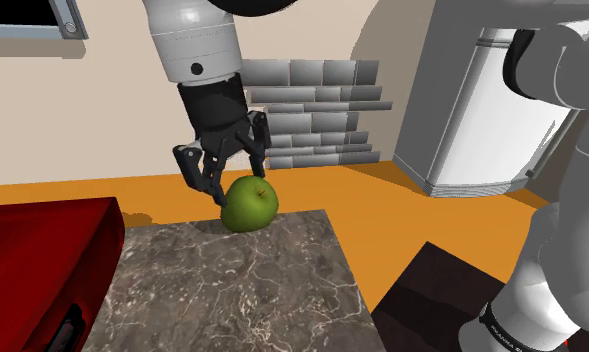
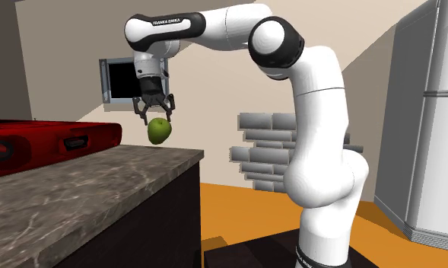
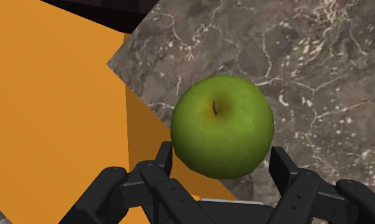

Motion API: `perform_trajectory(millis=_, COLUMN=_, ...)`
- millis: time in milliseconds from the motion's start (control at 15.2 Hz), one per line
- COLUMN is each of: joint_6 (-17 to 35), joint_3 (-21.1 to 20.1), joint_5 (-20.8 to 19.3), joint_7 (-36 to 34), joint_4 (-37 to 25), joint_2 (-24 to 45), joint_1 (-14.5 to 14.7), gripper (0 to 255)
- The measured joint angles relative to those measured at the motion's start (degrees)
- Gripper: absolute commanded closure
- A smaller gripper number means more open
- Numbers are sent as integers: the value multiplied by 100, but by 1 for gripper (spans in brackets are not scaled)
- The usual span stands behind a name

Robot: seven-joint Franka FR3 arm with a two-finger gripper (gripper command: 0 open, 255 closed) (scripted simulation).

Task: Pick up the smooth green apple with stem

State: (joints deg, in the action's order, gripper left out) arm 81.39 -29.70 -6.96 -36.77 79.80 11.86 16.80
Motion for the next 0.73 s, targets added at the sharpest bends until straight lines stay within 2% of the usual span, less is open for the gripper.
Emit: perform_trajectory(millis=726, joint_6=-1022, joint_3=-35, joint_5=-211, joint_7=-52, joint_4=-1383, joint_2=405, joint_1=222, gripper=255)
